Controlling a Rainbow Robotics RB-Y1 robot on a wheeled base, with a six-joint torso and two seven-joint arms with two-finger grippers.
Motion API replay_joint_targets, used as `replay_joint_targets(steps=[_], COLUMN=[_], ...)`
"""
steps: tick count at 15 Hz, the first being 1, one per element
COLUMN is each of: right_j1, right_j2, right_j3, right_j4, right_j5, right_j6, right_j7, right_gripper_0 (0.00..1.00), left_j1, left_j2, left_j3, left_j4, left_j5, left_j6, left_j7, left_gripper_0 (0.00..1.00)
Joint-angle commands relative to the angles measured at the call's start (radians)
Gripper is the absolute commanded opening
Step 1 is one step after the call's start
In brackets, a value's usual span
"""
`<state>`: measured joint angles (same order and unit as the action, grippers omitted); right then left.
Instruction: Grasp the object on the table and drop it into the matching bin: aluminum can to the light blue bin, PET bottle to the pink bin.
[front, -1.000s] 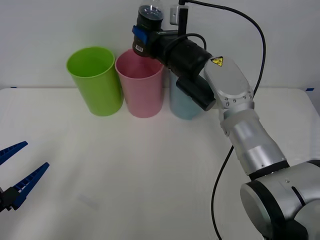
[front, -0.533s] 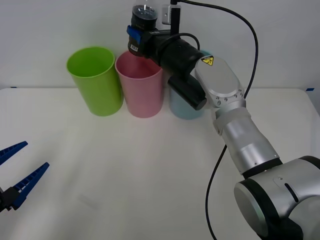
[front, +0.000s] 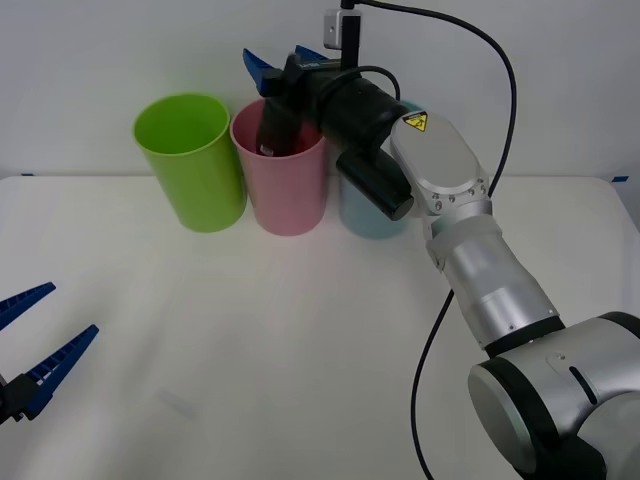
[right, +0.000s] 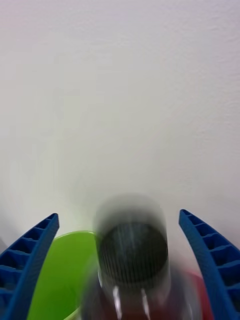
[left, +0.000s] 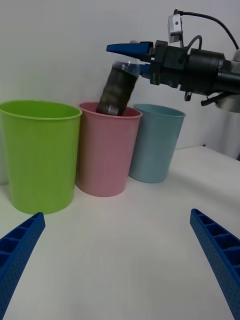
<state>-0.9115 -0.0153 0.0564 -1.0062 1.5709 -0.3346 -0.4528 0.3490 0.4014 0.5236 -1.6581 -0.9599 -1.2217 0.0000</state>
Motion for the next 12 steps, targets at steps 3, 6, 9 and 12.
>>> replay_joint_targets(steps=[3,6,9,12], right_j1=[0.036,0.123,0.212,0.321], right_j2=[-0.006,-0.035,-0.069,-0.114], right_j3=[-0.003,0.014,0.02,0.034], right_j4=[-0.034,-0.158,-0.282,-0.414], right_j5=[-0.005,-0.005,-0.003,-0.008], right_j6=[-0.017,-0.049,-0.106,-0.141], right_j7=[0.006,0.0,-0.001,-0.004], right_gripper_0=[1.0,1.0,1.0,1.0], left_j1=[0.0,0.0,0.0,0.0], left_j2=[0.0,0.0,0.0,0.0], left_j3=[0.0,0.0,0.0,0.0], left_j4=[0.0,0.0,0.0,0.0], left_j5=[0.0,0.0,0.0,0.0], left_j6=[0.0,0.0,0.0,0.0], left_j7=[0.0,0.0,0.0,0.0], left_gripper_0=[1.0,1.0,1.0,1.0])
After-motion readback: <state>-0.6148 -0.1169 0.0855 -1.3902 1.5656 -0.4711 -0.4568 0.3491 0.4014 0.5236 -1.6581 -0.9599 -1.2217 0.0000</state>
